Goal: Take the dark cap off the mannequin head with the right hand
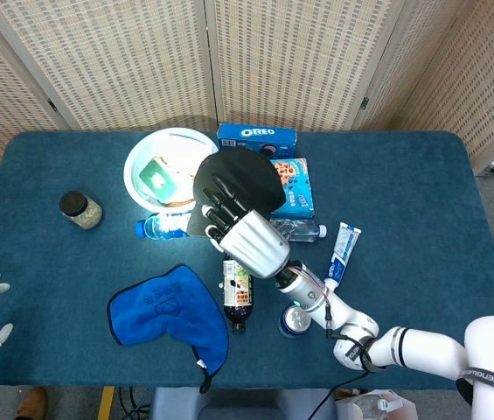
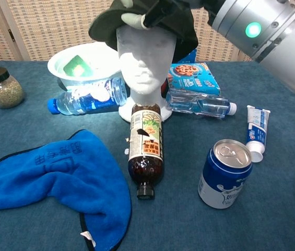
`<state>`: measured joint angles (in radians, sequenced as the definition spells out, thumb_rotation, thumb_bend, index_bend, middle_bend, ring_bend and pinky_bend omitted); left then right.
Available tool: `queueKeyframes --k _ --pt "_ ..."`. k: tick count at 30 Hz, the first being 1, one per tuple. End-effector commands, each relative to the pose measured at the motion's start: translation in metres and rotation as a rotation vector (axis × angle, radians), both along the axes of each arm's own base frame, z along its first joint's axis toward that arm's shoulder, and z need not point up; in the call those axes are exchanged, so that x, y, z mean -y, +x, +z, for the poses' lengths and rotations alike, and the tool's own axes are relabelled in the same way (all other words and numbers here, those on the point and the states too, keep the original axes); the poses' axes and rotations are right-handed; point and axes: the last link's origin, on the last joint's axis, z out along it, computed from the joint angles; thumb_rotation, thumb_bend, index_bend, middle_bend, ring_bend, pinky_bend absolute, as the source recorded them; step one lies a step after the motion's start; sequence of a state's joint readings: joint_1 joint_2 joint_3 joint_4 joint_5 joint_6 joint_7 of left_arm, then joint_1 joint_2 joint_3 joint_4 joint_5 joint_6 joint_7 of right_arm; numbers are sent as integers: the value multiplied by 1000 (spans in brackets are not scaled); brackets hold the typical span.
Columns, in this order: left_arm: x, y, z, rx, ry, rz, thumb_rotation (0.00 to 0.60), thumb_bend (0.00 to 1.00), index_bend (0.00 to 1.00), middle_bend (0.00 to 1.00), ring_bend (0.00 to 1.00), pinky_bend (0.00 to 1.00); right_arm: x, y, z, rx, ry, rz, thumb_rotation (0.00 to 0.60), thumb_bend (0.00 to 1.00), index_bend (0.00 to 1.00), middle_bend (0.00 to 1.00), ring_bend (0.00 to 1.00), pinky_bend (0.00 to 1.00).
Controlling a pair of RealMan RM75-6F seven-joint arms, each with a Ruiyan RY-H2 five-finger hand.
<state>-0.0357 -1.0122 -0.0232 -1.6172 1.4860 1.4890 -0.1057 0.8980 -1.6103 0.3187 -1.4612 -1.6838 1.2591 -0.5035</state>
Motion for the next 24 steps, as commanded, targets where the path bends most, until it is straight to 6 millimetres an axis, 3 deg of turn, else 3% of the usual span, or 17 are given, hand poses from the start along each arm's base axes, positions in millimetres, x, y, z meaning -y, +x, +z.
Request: queueKeyframes --k 1,17,24 --pt "0 0 0 0 1 0 600 228 283 168 165 0 3 1 6 5 -15 -2 600 567 777 363 137 0" --pt "-2 -1 -1 1 -3 -1 600 228 283 168 165 0 34 4 44 3 -136 -45 600 567 786 372 152 0" --pt "-1 -1 0 1 0 0 600 228 283 168 165 0 42 -18 76 19 -202 -87 600 567 786 375 154 0"
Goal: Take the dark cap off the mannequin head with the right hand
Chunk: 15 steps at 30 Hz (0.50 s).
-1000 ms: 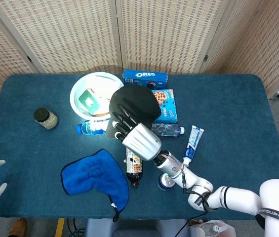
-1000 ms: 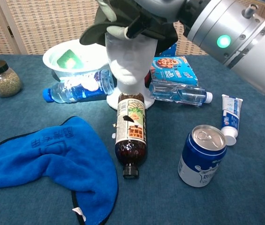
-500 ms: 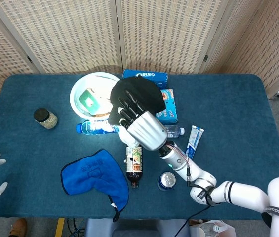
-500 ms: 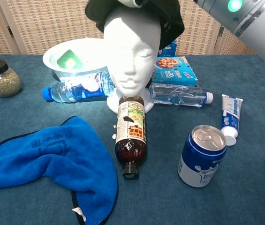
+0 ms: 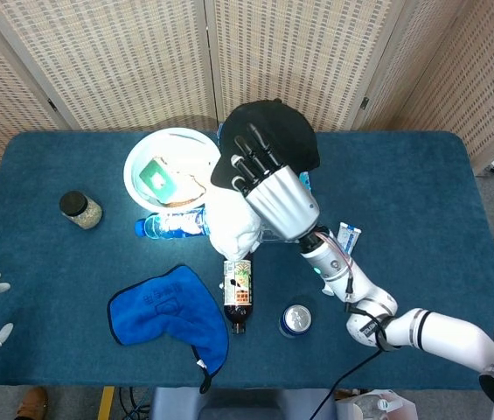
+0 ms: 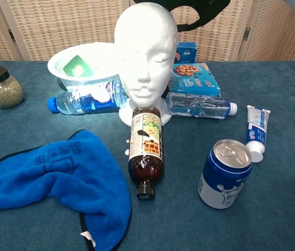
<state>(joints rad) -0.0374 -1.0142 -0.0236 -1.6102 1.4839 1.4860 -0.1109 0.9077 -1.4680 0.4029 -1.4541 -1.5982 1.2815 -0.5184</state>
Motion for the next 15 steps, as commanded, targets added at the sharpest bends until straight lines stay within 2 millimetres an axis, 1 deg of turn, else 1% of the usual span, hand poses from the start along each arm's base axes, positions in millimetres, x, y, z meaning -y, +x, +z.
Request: queueKeyframes --k 1,3,5,6,10,15 --pt "0 0 0 0 0 -3 600 228 283 167 165 0 4 -18 20 18 -34 -36 600 568 786 375 154 0" --pt "-1 1 -1 2 -2 -7 600 228 283 168 165 0 4 -31 31 25 -47 -57 600 567 786 375 155 0" --pt "-1 2 -1 2 -3 -10 600 228 283 168 165 0 3 -44 38 21 -55 -74 600 567 786 375 155 0" --pt "-1 3 -2 1 -4 -11 600 228 283 168 165 0 1 -54 40 15 -53 -88 600 567 786 375 155 0" --pt "-3 5 -4 -1 -10 -17 600 228 283 167 165 0 -4 -87 37 -40 -23 -121 600 567 786 376 156 0" --pt "-3 9 -6 -4 -16 -26 600 228 283 168 165 0 -8 -119 25 -77 12 -139 600 567 786 386 165 0"
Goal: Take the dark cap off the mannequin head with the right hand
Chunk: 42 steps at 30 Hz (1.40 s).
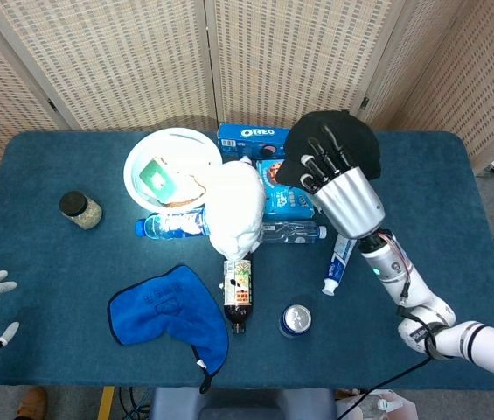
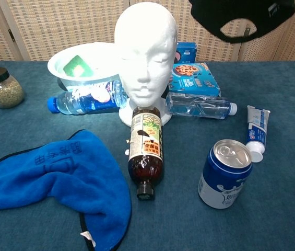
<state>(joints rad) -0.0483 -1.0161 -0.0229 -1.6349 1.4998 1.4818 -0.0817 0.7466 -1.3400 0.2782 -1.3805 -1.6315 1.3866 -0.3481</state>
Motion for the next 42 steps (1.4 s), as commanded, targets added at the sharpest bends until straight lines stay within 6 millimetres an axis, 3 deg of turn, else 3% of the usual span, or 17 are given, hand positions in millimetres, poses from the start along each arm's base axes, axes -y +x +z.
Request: queueKeyframes --k 1,9,21,24,27,34,40,42 --pt "0 2 0 -2 0 -4 600 228 283 168 165 0 -4 -28 -10 -28 30 -21 600 567 786 387 165 0" --pt "2 3 -3 -8 -4 8 600 228 283 167 165 0 5 -65 -38 -76 75 -73 600 567 786 387 165 0" --pt "4 4 -5 -17 -2 24 600 228 283 168 165 0 12 -87 -81 -103 154 -84 600 567 786 387 165 0" --pt "4 4 -5 -17 -4 27 600 228 283 168 165 0 10 -90 -88 -96 171 -91 600 521 754 379 159 0" --pt "3 4 -6 -18 -7 25 600 228 283 167 165 0 7 -97 -100 -91 182 -131 600 364 594 321 107 0" --pt "3 3 -7 -16 -9 28 600 228 283 168 165 0 -4 -99 -106 -82 196 -157 600 28 198 179 10 0" --pt "5 1 -6 -15 -3 31 600 228 282 167 165 0 -16 -97 -103 -59 213 -160 600 0 22 92 0 0" --pt "5 1 -5 -16 -3 30 600 228 282 168 165 0 -21 -95 -100 -52 217 -158 600 0 4 67 0 0"
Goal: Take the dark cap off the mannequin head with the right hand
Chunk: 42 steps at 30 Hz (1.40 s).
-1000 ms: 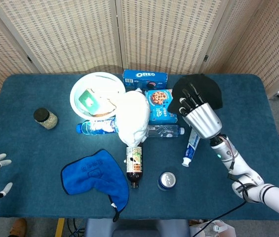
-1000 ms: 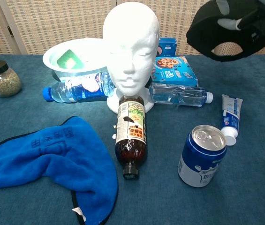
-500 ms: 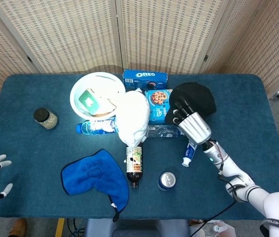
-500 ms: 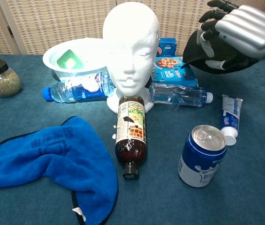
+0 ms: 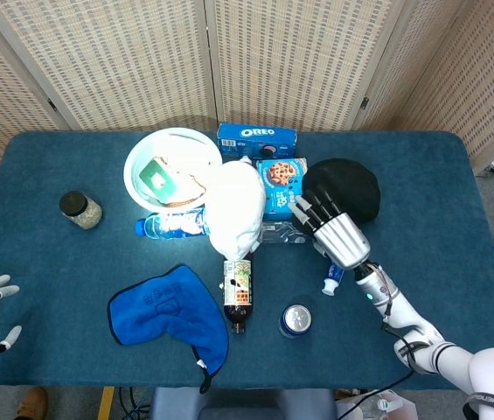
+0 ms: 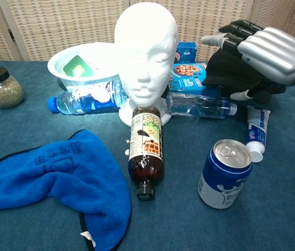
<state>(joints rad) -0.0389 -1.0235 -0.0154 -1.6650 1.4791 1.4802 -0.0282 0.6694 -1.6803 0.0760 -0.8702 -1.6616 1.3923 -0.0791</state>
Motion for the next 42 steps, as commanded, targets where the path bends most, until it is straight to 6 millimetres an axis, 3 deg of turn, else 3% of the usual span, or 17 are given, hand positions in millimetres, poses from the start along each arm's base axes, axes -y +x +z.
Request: queueKeyframes --k 1,12,18,23,28,36,42 --pt "0 0 0 0 0 -1 600 228 282 168 165 0 -9 1 7 6 3 0 600 0 0 48 0 0" --pt "0 -1 3 2 6 -3 600 228 281 168 165 0 -47 -3 28 32 10 -1 600 0 0 34 0 0" --pt "-3 0 5 0 9 -14 600 228 281 168 165 0 -69 -17 58 21 -71 -78 600 0 0 36 0 0" --pt "-7 -1 4 1 7 -19 600 228 281 167 165 0 -89 -28 86 34 -101 -166 600 0 34 127 6 0" --pt "-11 -2 3 1 12 -25 600 228 281 167 165 0 -110 -38 109 68 -92 -253 600 0 135 217 102 0" --pt "-16 -2 0 -2 9 -37 600 228 281 167 165 0 -139 -63 138 33 -129 -394 600 0 184 247 125 0" --pt "-19 0 -2 -8 16 -52 600 228 281 167 165 0 -156 -78 147 54 -134 -470 600 0 226 274 149 0"
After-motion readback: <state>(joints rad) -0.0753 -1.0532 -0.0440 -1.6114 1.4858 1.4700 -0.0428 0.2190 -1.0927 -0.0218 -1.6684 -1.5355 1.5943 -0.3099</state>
